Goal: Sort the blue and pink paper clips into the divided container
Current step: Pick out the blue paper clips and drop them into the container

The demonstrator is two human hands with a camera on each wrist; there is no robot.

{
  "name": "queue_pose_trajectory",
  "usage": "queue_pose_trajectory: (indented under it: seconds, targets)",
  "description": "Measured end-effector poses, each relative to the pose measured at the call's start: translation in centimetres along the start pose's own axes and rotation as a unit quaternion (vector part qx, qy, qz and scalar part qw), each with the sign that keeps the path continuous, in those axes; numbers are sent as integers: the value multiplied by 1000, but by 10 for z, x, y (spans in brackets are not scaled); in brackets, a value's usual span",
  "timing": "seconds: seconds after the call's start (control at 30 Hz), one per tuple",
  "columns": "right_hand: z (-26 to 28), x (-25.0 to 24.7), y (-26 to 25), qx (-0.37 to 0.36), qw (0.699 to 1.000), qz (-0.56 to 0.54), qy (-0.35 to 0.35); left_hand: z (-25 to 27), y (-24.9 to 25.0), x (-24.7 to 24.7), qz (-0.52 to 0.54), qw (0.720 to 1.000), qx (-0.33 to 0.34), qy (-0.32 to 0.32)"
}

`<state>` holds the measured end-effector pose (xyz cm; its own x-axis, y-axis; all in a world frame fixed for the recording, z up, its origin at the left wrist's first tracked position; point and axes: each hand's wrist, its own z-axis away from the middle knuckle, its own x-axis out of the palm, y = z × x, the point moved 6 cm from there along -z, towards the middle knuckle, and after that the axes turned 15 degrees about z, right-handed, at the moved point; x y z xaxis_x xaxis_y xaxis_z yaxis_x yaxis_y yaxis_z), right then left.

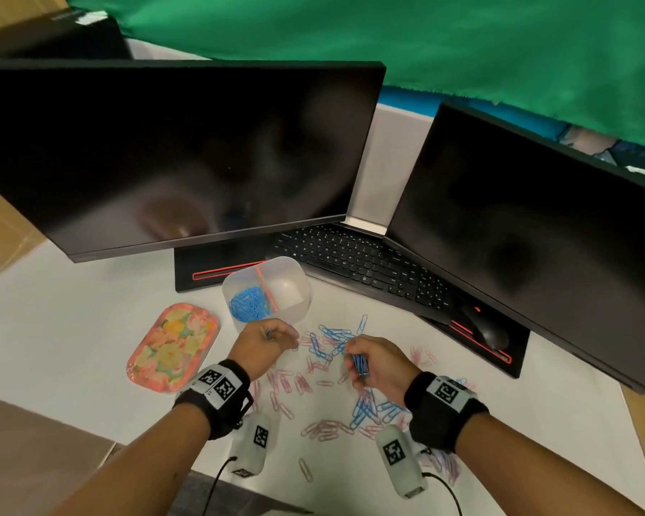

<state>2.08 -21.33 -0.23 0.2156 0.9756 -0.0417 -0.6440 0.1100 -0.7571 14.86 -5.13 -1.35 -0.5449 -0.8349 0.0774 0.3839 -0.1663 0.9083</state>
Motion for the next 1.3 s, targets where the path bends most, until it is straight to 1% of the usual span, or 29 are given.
queue_pose_trajectory:
  seconds: [0.1, 0.23, 0.4, 0.5, 0.57, 0.63, 0.73, 0.87, 1.0, 1.13, 1.23, 1.3]
  targets:
    - [-4, 5, -6, -5, 1000, 13, -6, 3, 5, -2, -13, 1000, -12, 17]
    - [-9, 6, -12, -10, 999, 30, -1, 6, 7, -6, -13, 999, -23, 23]
    - [-15, 10, -17, -9, 999, 52, -2, 8, 13, -11, -2, 999, -12, 48]
    - [-20, 17, -26, -11, 998, 58, -6, 9, 20, -16, 65, 993, -31, 92]
    - [-26, 25, -38, -12, 998, 61, -16, 8, 27, -18, 146, 981, -51, 117]
    - [-34, 35, -53, -19, 998, 57, -27, 4, 35, -21, 202, 968, -59, 140]
    - [-47, 52, -82, -39, 997, 51, -34, -1, 51, -27, 241, 953, -67, 171]
    - [-67, 75, -112, -49, 997, 50, -35, -3, 59, -34, 291, 936, -78, 183]
    - [-83, 94, -127, -51, 996, 53, -45, -2, 59, -38, 296, 933, -69, 194]
    - [-96, 106, -134, -55, 993, 95, -31, 0, 63, -43, 298, 930, -30, 214]
    - [-99, 109, -133, -52, 991, 121, -23, -4, 61, -53, 260, 936, -1, 239]
    - [-97, 102, -132, -61, 990, 127, -13, -5, 58, -56, 228, 942, 12, 246]
